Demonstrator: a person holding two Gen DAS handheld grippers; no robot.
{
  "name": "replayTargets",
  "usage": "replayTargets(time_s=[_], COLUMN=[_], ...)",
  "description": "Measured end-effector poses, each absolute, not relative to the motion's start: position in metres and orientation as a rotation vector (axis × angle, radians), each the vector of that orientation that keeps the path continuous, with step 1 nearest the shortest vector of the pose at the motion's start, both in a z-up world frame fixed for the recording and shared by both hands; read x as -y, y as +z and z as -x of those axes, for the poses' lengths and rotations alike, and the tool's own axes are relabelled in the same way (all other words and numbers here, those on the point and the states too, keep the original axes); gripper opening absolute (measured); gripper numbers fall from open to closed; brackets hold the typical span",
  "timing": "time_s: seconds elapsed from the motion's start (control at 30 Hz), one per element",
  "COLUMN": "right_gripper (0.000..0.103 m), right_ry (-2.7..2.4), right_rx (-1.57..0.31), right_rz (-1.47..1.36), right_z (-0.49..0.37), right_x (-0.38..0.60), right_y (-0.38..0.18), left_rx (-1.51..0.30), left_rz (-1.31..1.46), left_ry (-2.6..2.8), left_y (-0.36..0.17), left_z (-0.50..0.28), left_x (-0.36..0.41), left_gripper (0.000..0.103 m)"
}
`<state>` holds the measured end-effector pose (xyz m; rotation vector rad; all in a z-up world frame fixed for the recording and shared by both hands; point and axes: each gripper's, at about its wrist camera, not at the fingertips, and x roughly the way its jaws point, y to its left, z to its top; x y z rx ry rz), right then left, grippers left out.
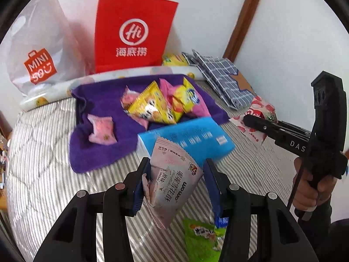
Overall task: Organize snacks
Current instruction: 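Carry the red-and-white packet with the right tool while the left tool carries the pink packet over the towel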
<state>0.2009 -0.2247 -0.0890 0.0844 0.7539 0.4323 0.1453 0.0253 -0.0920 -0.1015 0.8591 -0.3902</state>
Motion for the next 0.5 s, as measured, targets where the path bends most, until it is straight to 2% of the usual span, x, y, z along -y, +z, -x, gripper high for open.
replayTargets(time_s=[0.5], right_gripper=[0.025], right_ry=[0.489], right_rx=[-0.729], right_rz=[-0.068], right_z=[-0.265], right_x=[0.192], right_y=[-0.065], left_rx=[-0.841], left_rz=[0.151], left_ry=[-0.349], left_y=[-0.060], left_z=[-0.207], left_x=[-0.047], left_gripper=[0.049])
